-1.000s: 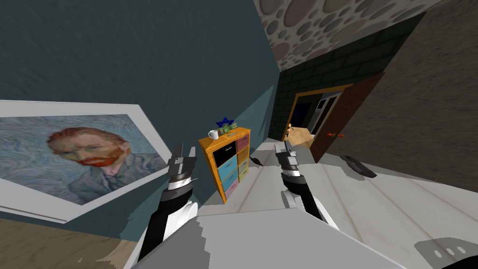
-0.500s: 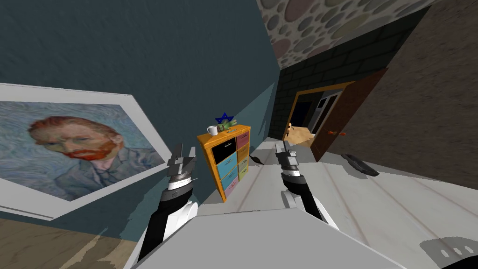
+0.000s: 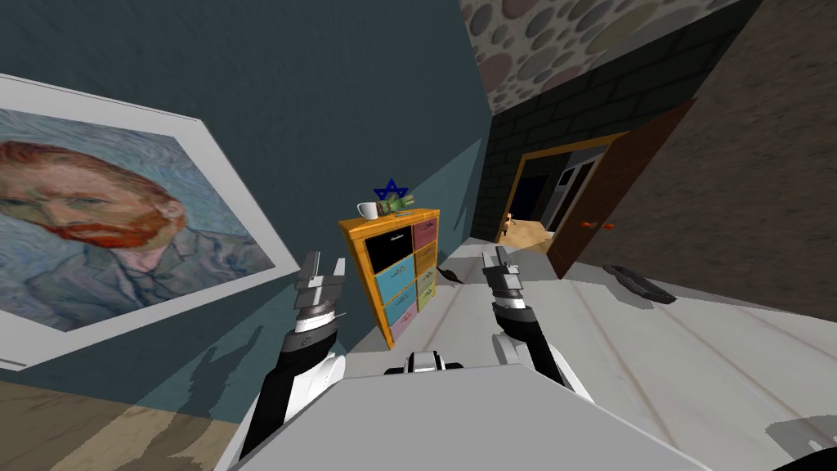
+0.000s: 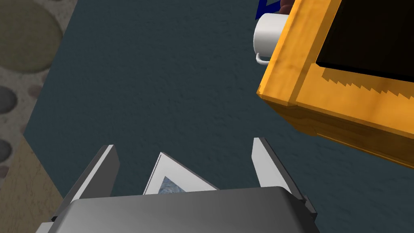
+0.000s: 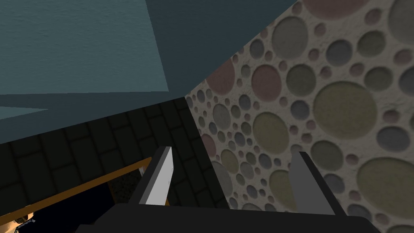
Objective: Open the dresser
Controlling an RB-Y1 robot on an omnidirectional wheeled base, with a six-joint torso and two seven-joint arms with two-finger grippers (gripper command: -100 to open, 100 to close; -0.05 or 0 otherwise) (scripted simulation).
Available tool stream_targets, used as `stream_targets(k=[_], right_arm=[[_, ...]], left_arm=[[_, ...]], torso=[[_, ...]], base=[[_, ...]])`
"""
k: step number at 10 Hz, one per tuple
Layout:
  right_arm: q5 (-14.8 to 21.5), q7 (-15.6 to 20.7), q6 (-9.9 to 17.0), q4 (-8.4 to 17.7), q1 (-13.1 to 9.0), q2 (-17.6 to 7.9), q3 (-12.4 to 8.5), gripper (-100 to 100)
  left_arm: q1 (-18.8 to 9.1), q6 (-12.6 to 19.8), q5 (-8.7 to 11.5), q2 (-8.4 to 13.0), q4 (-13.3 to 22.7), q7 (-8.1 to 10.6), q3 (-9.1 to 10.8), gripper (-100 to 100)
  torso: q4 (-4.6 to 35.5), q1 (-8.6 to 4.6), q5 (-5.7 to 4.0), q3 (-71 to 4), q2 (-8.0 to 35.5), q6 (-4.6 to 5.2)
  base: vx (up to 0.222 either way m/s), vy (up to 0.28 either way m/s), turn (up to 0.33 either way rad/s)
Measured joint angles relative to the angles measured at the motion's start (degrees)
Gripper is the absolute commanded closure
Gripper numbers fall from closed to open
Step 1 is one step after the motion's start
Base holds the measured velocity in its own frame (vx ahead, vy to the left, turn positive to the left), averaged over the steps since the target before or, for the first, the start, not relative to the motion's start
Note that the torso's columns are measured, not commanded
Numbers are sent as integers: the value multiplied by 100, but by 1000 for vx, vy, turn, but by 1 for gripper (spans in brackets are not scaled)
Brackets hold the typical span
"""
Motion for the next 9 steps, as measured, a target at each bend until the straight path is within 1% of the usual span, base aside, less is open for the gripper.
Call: stream_targets(k=[2, 4, 6, 8, 9], right_arm=[[0, 0, 0, 1, 1, 0, 0, 0], [0, 0, 0, 1, 1, 0, 0, 0], [0, 0, 0, 1, 1, 0, 0, 0], [0, 0, 0, 1, 1, 0, 0, 0], [0, 0, 0, 1, 1, 1, 1, 0]], left_arm=[[-19, 7, 29, 225, 139, 15, 14, -100], [-58, -6, 100, 403, 350, 65, 93, -100], [-87, -23, 144, 492, 597, 89, 113, -100], [-144, 14, 226, 574, 830, 140, 196, -100], [-200, 21, 260, 599, 1002, 162, 230, -100]], torso=[[71, -5, -2, -141, 63, 1], [79, 6, 1, -143, 74, 0], [82, 4, 0, -138, 83, 0], [80, 4, 1, -143, 76, 0], [80, -1, 0, -142, 77, 1]], base=[[56, -65, 44], [69, -68, 46], [66, -76, 51], [80, -89, 58], [78, -98, 59]])
